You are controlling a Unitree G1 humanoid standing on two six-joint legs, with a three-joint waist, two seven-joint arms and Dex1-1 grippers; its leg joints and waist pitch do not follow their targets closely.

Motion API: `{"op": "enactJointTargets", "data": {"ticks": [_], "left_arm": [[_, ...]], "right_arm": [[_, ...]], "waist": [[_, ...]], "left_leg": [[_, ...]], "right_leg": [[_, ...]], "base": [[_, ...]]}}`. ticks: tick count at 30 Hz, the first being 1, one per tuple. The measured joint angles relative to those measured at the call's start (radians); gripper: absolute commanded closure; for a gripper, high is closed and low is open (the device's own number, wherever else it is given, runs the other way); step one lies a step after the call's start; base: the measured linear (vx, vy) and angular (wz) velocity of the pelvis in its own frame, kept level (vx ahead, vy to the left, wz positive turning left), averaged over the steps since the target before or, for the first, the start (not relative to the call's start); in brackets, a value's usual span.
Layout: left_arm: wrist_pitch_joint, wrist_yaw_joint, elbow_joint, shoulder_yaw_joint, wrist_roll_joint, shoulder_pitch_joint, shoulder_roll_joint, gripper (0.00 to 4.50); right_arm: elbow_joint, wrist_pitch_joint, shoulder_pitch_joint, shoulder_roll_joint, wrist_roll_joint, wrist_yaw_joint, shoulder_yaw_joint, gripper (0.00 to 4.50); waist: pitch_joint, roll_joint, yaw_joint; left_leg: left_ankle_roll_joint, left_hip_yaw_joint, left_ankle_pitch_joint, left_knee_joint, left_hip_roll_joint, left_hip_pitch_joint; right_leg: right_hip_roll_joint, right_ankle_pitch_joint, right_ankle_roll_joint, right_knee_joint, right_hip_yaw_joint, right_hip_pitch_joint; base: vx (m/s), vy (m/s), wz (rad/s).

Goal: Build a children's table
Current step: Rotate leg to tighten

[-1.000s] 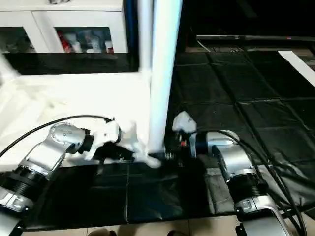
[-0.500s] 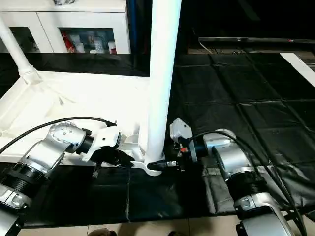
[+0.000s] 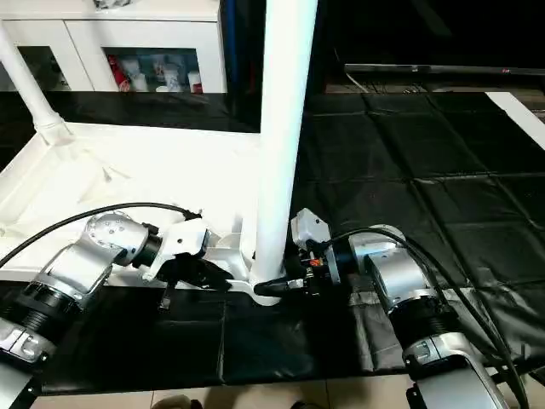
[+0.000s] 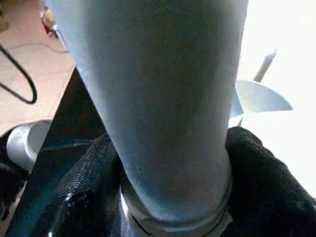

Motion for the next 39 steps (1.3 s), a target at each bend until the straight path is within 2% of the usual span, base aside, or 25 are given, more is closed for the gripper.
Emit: {"op": "enactJointTargets", "data": {"ticks": [3, 6, 8, 11, 15, 18, 21, 22, 27, 31, 33, 37, 39], "left_arm": [[0.104, 0.12, -0.013, 0.039, 0.018, 0.005, -0.032, 4.5], [0.207, 0.23, -0.048, 0.072, 0.03, 0.018, -0.082, 4.5], [0.275, 0.309, -0.068, 0.096, 0.036, 0.024, -0.12, 4.5], [0.373, 0.457, -0.084, 0.143, 0.046, 0.027, -0.199, 4.5], [0.45, 0.615, -0.102, 0.184, 0.057, 0.025, -0.289, 4.5], [0.483, 0.713, -0.109, 0.204, 0.071, 0.023, -0.351, 4.5], [0.499, 0.744, -0.12, 0.208, 0.072, 0.023, -0.371, 4.5], [0.502, 0.75, -0.122, 0.209, 0.072, 0.023, -0.375, 4.5], [0.507, 0.76, -0.131, 0.21, 0.072, 0.023, -0.366, 4.5], [0.495, 0.713, -0.132, 0.206, 0.062, 0.023, -0.323, 4.5], [0.476, 0.681, -0.132, 0.191, 0.062, 0.023, -0.298, 4.5], [0.414, 0.589, -0.13, 0.164, 0.054, 0.027, -0.229, 4.5], [0.361, 0.517, -0.127, 0.14, 0.045, 0.029, -0.179, 4.5]], "right_arm": [[-0.023, 0.044, 0.022, 0.046, -0.014, -0.182, -0.042, 1.82], [-0.032, 0.08, 0.034, 0.096, -0.022, -0.346, -0.09, 1.83], [-0.032, 0.094, 0.036, 0.142, -0.035, -0.467, -0.12, 1.83], [-0.02, 0.099, 0.028, 0.244, -0.068, -0.699, -0.168, 1.83], [0.007, 0.108, -0.005, 0.321, -0.093, -0.91, -0.199, 1.83], [0.039, 0.099, -0.032, 0.352, -0.101, -1.009, -0.216, 1.83], [0.043, 0.084, -0.035, 0.359, -0.101, -1.035, -0.22, 1.83], [0.047, 0.073, -0.034, 0.364, -0.102, -1.037, -0.227, 1.27], [0.041, 0.055, -0.021, 0.379, -0.095, -1.024, -0.234, 0.78], [0.023, 0.061, -0.002, 0.369, -0.057, -0.95, -0.234, 0.58], [0.011, 0.069, 0.006, 0.357, -0.044, -0.915, -0.231, 0.28], [-0.023, 0.077, 0.031, 0.3, -0.009, -0.788, -0.214, 0.05], [-0.048, 0.08, 0.052, 0.246, 0.009, -0.683, -0.201, 0.05]], "waist": [[0.0, -0.001, -0.013], [-0.001, -0.003, -0.037], [-0.001, -0.004, -0.051], [-0.001, -0.004, -0.064], [-0.002, -0.003, -0.069], [-0.003, -0.001, -0.066], [-0.003, -0.001, -0.061], [-0.003, -0.001, -0.058], [-0.003, -0.001, -0.064], [-0.002, -0.002, -0.074], [-0.002, -0.001, -0.074], [-0.001, -0.002, -0.068], [-0.001, -0.002, -0.059]], "left_leg": [[-0.001, 0.0, 0.0, 0.0, 0.0, 0.002], [-0.002, 0.0, 0.001, 0.0, -0.001, 0.003], [-0.002, 0.0, 0.001, 0.0, -0.001, 0.003], [-0.002, -0.001, 0.001, 0.0, -0.002, 0.003], [-0.002, -0.001, 0.001, -0.001, -0.002, 0.002], [-0.002, -0.001, 0.001, -0.002, -0.003, 0.001], [-0.002, -0.001, 0.001, -0.006, -0.003, 0.0], [-0.001, -0.001, 0.001, -0.007, -0.003, 0.0], [-0.001, -0.001, 0.001, -0.008, -0.003, -0.001], [-0.002, -0.001, 0.001, -0.009, -0.003, -0.001], [-0.002, -0.001, 0.001, -0.01, -0.003, -0.001], [-0.001, -0.001, 0.001, -0.009, -0.003, -0.005], [0.003, -0.001, 0.004, -0.008, -0.003, -0.007]], "right_leg": [[0.0, -0.003, 0.004, 0.0, 0.001, 0.003], [0.0, -0.003, 0.004, -0.001, 0.002, 0.003], [0.0, -0.003, 0.004, -0.001, 0.002, 0.003], [0.0, -0.003, 0.004, 0.0, 0.002, 0.003], [0.0, -0.003, 0.005, -0.002, 0.002, 0.003], [0.0, -0.004, 0.006, -0.003, 0.002, 0.003], [0.0, -0.005, 0.008, -0.003, 0.002, 0.001], [0.0, -0.004, 0.006, -0.003, 0.002, 0.001], [0.0, -0.004, 0.005, -0.003, 0.002, -0.001], [0.001, -0.004, 0.004, -0.002, 0.002, -0.002], [0.001, -0.004, 0.004, -0.002, 0.002, -0.002], [0.001, -0.003, 0.004, -0.002, 0.002, -0.007], [0.001, -0.003, 0.003, -0.002, 0.002, -0.011]], "base": [[0.0, 0.0, 0.0], [0.0, 0.0, 0.0], [0.0, 0.0, 0.0], [0.0, 0.0, 0.0], [0.0, 0.0, 0.0], [0.0, 0.0, 0.0], [0.0, 0.0, 0.0], [0.0, 0.0, 0.0], [0.0, 0.0, 0.0], [0.0, 0.0, 0.0], [0.0, 0.0, 0.0], [0.0, 0.0, 0.0], [0.0, 0.0, 0.0]]}}
